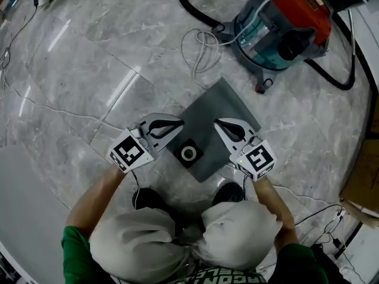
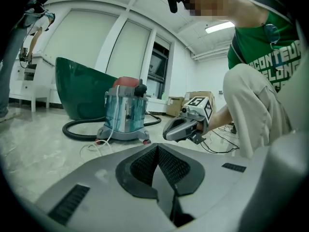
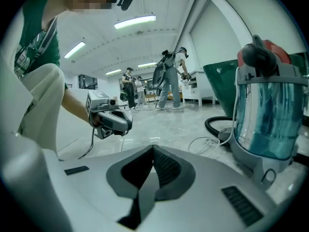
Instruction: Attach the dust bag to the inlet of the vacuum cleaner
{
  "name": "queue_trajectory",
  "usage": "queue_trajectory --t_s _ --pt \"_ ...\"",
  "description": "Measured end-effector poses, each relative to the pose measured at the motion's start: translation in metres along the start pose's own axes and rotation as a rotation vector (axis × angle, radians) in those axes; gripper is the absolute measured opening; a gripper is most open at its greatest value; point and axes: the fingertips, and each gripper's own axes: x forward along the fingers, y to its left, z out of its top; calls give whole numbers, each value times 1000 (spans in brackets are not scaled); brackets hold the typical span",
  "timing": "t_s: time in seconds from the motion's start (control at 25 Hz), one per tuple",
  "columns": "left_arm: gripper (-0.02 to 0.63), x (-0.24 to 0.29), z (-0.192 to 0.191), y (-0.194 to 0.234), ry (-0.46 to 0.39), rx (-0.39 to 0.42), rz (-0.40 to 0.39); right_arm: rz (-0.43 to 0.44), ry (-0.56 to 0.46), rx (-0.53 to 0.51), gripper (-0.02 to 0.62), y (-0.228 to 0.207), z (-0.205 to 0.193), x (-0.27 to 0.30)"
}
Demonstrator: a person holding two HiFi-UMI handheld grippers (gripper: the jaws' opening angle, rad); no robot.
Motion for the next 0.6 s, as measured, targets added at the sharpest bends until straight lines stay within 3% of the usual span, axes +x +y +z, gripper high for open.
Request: queue_trajectory --t_s 0.4,0.6 --pt "5 -14 -84 -44 61 -54 45 162 87 -74 9 102 -78 25" --pt "5 -18 -113 -65 103 -66 38 214 181 -156 11 138 -123 34"
